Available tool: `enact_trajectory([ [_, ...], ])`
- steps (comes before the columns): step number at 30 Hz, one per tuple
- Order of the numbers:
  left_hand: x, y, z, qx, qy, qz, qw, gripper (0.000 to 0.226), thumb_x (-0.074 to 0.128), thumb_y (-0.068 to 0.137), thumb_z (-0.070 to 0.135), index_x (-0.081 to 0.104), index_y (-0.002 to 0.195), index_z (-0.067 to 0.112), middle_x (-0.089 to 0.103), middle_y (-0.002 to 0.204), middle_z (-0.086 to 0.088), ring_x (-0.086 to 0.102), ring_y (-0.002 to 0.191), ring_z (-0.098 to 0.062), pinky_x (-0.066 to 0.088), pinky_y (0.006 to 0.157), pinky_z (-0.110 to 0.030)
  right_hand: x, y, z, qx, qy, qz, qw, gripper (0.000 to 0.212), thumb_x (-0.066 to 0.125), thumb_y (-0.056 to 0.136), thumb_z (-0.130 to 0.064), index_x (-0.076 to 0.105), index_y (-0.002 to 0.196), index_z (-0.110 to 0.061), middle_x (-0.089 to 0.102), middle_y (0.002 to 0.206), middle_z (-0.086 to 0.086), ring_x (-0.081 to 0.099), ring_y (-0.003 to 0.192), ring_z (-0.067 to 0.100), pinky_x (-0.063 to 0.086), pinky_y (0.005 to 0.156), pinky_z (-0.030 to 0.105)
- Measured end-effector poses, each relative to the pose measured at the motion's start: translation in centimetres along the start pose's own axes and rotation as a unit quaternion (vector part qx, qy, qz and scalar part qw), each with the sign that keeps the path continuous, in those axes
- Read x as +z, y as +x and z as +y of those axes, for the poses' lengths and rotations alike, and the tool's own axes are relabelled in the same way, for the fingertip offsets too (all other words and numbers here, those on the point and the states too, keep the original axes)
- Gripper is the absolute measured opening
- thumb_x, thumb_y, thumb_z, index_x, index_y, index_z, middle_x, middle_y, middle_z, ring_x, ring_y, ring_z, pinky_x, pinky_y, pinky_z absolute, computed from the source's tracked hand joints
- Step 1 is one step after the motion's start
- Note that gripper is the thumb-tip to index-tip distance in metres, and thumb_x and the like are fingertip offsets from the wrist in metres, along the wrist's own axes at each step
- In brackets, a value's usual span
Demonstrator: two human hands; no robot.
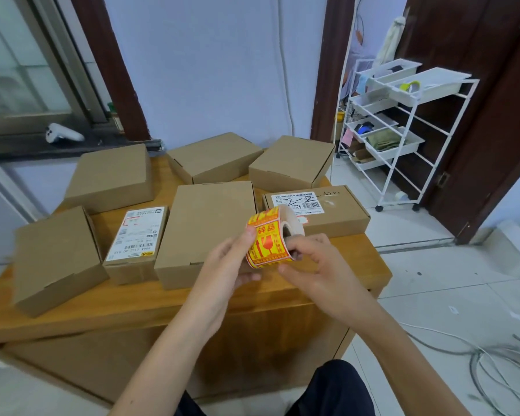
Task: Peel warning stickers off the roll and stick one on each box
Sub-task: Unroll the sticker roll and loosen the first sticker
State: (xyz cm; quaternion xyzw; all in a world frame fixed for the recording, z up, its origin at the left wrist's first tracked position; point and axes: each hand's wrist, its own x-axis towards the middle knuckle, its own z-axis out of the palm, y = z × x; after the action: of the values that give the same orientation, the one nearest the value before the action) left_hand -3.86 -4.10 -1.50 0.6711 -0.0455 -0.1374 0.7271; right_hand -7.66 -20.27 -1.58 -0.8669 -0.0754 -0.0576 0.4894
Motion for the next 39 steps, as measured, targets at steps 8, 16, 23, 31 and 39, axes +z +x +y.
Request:
enact_trajectory([
  [8,-0.3,0.2,-1.0,0.026,0.029,-0.023,0.999,0.024,0.063,0.087,0.033,0.070,0.104,0.018,0.073,0.097,-0.002,0.069,0.096,-0.019,0.055,0.087,-0.036,-0.1,0.2,0.1,0.053,0.098,-0.018,0.994,0.033,0.053,0.080,-0.057,0.067,0.105,-0.041,0.066,0.108,0.001,0.052,0.113,0.014,0.045,0.096,0.031],
  [16,-0.1,0.2,-1.8,0.109,0.180,-0.011,0.977,0.022,0.072,0.082,0.025,0.063,0.101,0.032,0.069,0.102,0.012,0.064,0.096,-0.001,0.052,0.085,-0.018,0.3,1.3,0.4,0.083,0.193,0.069,0.975,0.019,0.057,0.091,-0.026,0.072,0.103,-0.024,0.077,0.091,-0.009,0.071,0.084,0.002,0.053,0.066,0.013],
  [23,-1.6,1.0,-0.9,0.205,0.273,0.026,0.940,0.041,0.065,0.085,0.039,0.047,0.121,0.050,0.045,0.129,0.030,0.043,0.123,0.004,0.041,0.097,-0.018,0.3,1.2,0.7,0.052,0.157,-0.005,0.986,0.031,0.061,0.088,-0.010,0.064,0.114,-0.026,0.074,0.105,-0.005,0.068,0.097,0.006,0.056,0.084,0.024],
  [31,-1.4,0.7,-1.5,0.227,0.302,-0.028,0.925,0.046,0.068,0.084,0.033,0.046,0.119,0.053,0.047,0.120,0.033,0.043,0.118,0.009,0.047,0.089,-0.013,0.7,1.1,0.4,0.015,0.157,-0.023,0.987,0.026,0.062,0.087,-0.013,0.065,0.111,-0.023,0.073,0.100,-0.006,0.067,0.094,0.005,0.052,0.078,0.018],
  [39,-0.9,0.3,-2.6,0.305,0.362,0.034,0.880,0.049,0.072,0.082,0.025,0.037,0.106,0.048,0.032,0.110,0.027,0.050,0.108,-0.003,0.045,0.082,-0.005,0.7,1.5,-0.1,0.012,0.176,0.016,0.984,0.022,0.057,0.091,-0.013,0.069,0.103,-0.027,0.075,0.097,-0.007,0.069,0.090,0.007,0.055,0.074,0.020],
])
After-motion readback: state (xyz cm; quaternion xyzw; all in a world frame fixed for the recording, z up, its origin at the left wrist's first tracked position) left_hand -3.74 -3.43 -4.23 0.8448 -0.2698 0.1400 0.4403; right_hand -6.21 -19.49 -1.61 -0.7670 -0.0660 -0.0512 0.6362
